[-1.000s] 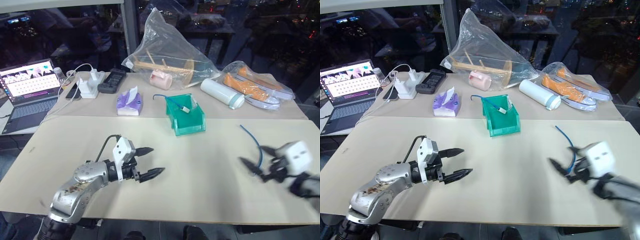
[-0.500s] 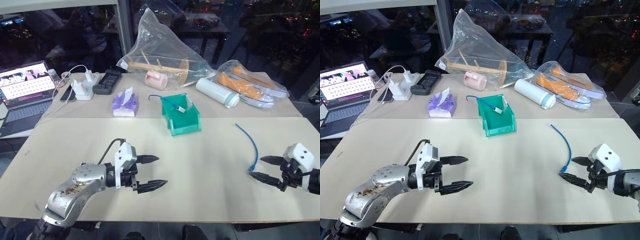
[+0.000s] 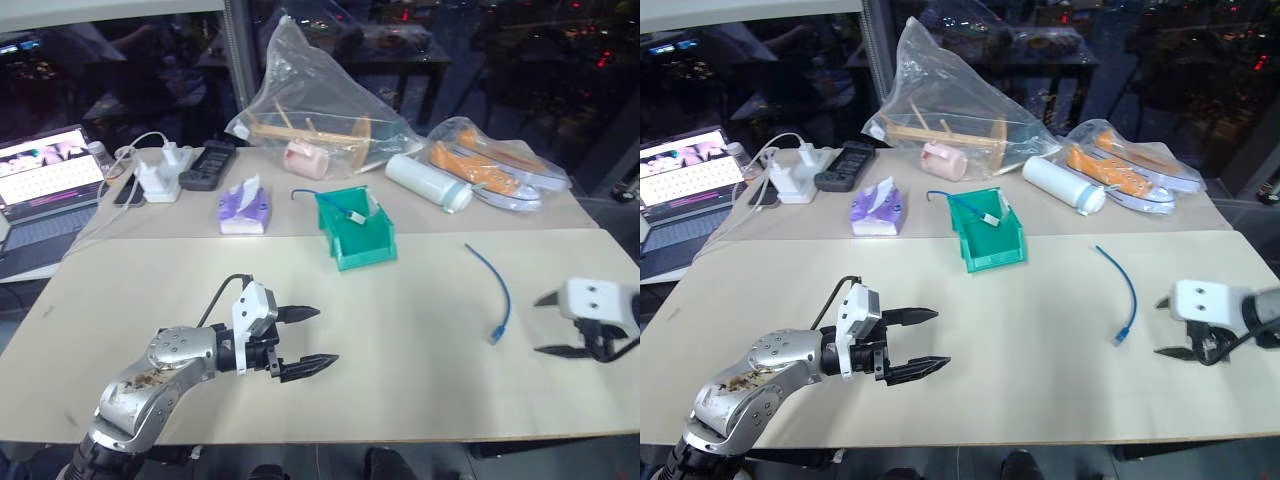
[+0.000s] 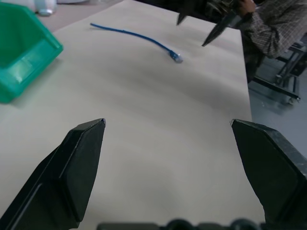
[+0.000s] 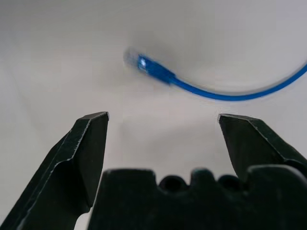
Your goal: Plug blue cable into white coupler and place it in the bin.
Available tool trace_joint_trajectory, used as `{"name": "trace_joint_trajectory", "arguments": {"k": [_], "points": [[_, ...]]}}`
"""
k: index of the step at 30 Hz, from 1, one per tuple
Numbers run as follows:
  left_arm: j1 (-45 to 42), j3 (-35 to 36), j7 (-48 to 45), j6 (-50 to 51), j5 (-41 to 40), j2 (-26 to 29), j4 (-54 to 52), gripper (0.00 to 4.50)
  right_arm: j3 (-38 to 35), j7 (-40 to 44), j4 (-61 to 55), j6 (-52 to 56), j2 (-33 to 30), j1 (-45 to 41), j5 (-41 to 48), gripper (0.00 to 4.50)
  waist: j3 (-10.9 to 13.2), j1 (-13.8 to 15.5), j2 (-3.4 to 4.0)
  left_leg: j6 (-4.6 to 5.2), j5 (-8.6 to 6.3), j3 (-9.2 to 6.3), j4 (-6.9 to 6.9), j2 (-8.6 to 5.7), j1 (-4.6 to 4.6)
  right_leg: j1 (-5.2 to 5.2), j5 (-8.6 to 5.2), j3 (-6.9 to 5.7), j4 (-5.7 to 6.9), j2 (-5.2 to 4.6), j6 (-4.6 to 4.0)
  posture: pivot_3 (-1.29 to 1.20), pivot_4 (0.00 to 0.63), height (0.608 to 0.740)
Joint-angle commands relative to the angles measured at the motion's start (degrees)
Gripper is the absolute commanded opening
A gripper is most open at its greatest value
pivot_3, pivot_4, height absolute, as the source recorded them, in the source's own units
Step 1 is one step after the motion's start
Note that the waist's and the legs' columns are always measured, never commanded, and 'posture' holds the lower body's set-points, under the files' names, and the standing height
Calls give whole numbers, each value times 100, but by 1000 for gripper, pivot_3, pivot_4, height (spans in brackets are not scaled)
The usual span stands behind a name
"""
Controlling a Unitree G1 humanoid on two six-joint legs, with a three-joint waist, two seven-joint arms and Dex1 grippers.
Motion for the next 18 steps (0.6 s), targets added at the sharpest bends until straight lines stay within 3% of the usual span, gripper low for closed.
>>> {"name": "trace_joint_trajectory", "arguments": {"k": [1, 8, 13, 18], "points": [[14, 6, 88, -69, 13, -26, -170, 4500, 625, 246, 613, -921, 166, -750, -644, 4232, 5, -7, -3, -1, 0, 0, -1, 0, 1, 0, 0, 2, 0, 1, 0, 0, 150, 740], [315, 64, 222, -135, 63, 27, -378, 4500, 1555, 515, 1891, -1873, 754, -1819, -1341, 4232, 13, 41, -4, -24, 11, 5, -1, -5, -14, -13, 3, 7, -10, -6, 4, 0, 150, 740], [446, 114, 329, -177, 107, 25, -472, 4500, 1800, 525, 2522, -2175, 994, -2224, -1508, 4232, 15, 33, -8, -22, 10, 7, -1, -4, -16, -15, 3, 7, -10, -7, 4, 0, 150, 740], [515, 131, 338, -240, 175, 35, -470, 4500, 1960, 623, 3039, -2295, 1188, -2475, -1645, 2841, 15, 18, -18, -16, 7, 7, 0, -4, -2, 0, 6, 8, -8, -6, 4, 0, 150, 740]]}}
